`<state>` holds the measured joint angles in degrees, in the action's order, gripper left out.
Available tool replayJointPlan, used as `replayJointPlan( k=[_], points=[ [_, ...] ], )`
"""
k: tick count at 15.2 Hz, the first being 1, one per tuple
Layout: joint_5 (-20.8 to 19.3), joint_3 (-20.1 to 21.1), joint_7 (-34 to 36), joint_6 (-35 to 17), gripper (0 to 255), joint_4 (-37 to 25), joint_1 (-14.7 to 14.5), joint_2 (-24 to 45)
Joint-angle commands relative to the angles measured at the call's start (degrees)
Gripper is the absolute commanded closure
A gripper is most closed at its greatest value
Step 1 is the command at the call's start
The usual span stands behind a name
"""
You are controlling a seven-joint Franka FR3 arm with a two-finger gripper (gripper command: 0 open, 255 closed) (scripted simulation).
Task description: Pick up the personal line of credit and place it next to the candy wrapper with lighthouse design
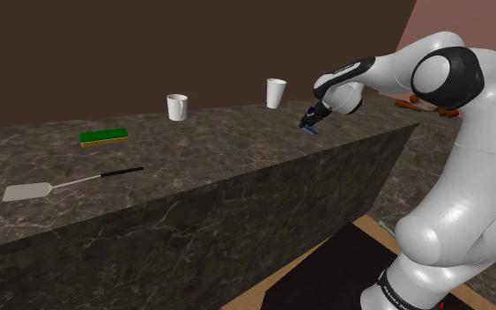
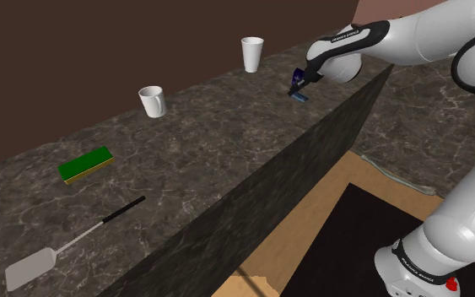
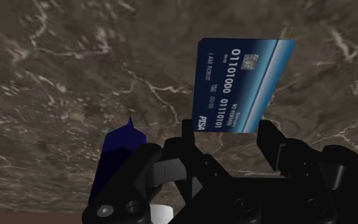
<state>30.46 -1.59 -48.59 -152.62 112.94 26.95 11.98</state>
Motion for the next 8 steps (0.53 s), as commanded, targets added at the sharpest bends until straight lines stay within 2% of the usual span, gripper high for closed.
replayJointPlan(
  k=[1,5,6,8],
  points=[
    [0.1,0.1,-0.1,-0.2,255,0.1,0.0,0.1],
    [0.1,0.1,-0.1,-0.2,255,0.1,0.0,0.1],
    [0.1,0.1,-0.1,-0.2,0,0.1,0.0,0.1],
    [0.1,0.1,-0.1,-0.2,0,0.1,0.0,0.1]
  ],
)
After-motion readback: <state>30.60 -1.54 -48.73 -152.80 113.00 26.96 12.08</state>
